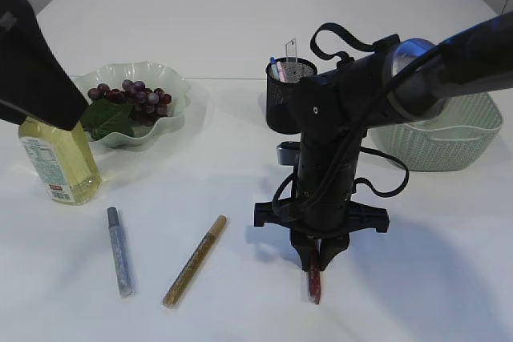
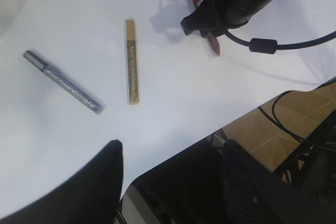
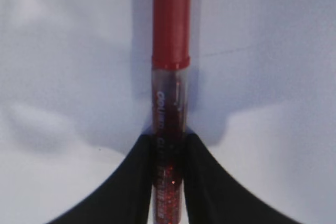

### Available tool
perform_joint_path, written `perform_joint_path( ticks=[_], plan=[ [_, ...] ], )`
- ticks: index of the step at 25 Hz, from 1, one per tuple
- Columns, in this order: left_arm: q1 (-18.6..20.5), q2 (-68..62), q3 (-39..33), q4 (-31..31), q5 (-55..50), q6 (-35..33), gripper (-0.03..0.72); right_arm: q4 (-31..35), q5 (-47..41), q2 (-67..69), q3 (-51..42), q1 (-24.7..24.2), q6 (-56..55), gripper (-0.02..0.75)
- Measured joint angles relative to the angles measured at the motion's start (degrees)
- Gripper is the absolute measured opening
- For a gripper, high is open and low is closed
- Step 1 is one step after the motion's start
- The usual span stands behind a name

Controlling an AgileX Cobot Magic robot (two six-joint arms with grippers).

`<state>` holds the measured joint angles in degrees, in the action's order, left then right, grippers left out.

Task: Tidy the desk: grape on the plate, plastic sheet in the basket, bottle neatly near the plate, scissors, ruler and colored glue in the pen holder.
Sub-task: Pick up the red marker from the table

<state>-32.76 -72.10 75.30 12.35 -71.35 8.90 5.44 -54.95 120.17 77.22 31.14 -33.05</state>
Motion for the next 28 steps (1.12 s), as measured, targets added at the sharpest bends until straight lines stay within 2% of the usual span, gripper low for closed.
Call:
perform_joint_path(
  ticks=[11,28],
  plan=[
    [0.0,0.0,0.0,0.0,0.0,0.0,0.435,0.0,-0.1,0.0,0.0,0.0,0.5,0.174],
    [0.0,0.0,0.0,0.0,0.0,0.0,0.435,-0.1,-3.0,0.0,0.0,0.0,8.5,0.173]
  ],
)
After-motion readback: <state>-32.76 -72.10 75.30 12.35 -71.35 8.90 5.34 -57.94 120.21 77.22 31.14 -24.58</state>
